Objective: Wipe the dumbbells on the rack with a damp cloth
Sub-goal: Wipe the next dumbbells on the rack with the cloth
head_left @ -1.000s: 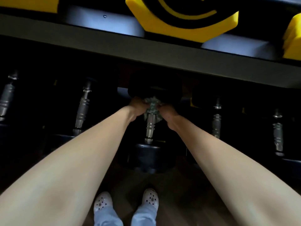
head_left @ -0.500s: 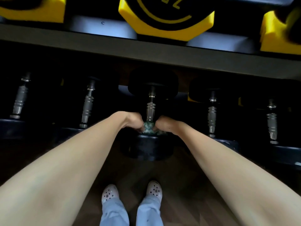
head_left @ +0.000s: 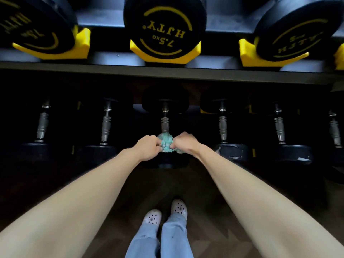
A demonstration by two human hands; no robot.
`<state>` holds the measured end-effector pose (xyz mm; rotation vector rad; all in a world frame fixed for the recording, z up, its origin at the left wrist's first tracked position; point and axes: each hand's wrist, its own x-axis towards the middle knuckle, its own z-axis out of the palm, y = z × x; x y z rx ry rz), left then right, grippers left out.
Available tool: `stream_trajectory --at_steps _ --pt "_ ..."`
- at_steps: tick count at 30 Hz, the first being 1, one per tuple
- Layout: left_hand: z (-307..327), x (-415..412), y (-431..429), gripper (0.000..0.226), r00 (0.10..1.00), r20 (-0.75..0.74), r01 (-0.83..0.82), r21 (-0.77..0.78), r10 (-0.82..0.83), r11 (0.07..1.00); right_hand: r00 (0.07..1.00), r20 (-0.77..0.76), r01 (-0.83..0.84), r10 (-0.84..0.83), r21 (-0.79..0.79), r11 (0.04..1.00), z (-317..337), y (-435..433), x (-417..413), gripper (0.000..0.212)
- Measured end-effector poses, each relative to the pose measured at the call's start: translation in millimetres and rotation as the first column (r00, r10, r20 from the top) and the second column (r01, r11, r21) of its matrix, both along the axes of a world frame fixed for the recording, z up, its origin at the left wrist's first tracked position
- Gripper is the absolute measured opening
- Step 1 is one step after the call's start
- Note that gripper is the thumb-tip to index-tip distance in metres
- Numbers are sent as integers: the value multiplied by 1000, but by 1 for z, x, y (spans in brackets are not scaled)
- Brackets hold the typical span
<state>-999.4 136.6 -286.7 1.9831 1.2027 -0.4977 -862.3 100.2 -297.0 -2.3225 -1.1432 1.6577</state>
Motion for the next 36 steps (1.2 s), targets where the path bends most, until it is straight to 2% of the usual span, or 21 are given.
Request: stream_trajectory --at_steps 2,4,6,8,10,12,15,17,20,22,24,28,31,32,34,35,36 --pt "0 -11 -11 22 1000 22 19 31 -19 999 998 -19 -54 54 19 998 10 -12 -2 24" --pt "5 -17 -17 30 996 78 -40 37 37 999 998 -48 -27 29 55 998 20 -26 -3 24" --pt "13 -18 -20 36 969 156 -193 9 189 981 994 -78 79 -71 102 992 25 -41 -3 22" --pt "20 -15 -20 31 913 241 -329 -44 329 943 971 -127 220 -202 138 966 27 -55 -1 24" --pt "30 -7 -18 37 876 302 -359 -113 376 926 871 -278 452 -406 125 883 29 -71 4 36" --pt "36 2 -15 38 864 338 -324 -195 373 926 711 -415 644 -567 59 763 34 -86 12 43" --pt "48 20 -14 33 859 391 -243 -256 330 936 479 -513 838 -712 25 546 41 -104 31 41" --pt "52 34 -16 27 858 434 -186 -238 276 953 362 -544 910 -757 30 413 49 -116 46 37" --pt "56 53 -19 15 842 498 -133 -181 208 974 347 -530 931 -774 97 352 60 -129 71 32" --pt "56 65 -20 18 811 551 -177 -91 197 980 358 -476 933 -804 210 291 68 -132 89 30" --pt "55 78 -23 22 783 600 -205 1 163 979 373 -435 907 -820 356 224 72 -133 108 39" --pt "39 90 -36 12 787 617 -183 208 16 961 591 -308 726 -746 606 325 67 -129 126 36" --pt "17 92 -49 9 852 524 -178 277 7 944 645 -221 650 -731 661 374 45 -127 137 30" --pt "7 94 -54 13 905 424 -122 315 -25 941 677 -121 603 -726 656 454 35 -129 140 31" --pt "-16 103 -65 28 979 191 0 361 -74 933 752 206 441 -626 548 711 9 -134 146 34" --pt "-25 110 -71 31 989 145 -23 334 -27 942 773 348 354 -530 456 816 -2 -137 149 36" --pt "-32 121 -78 31 987 146 -105 272 67 956 777 420 313 -469 388 867 -13 -140 152 38"
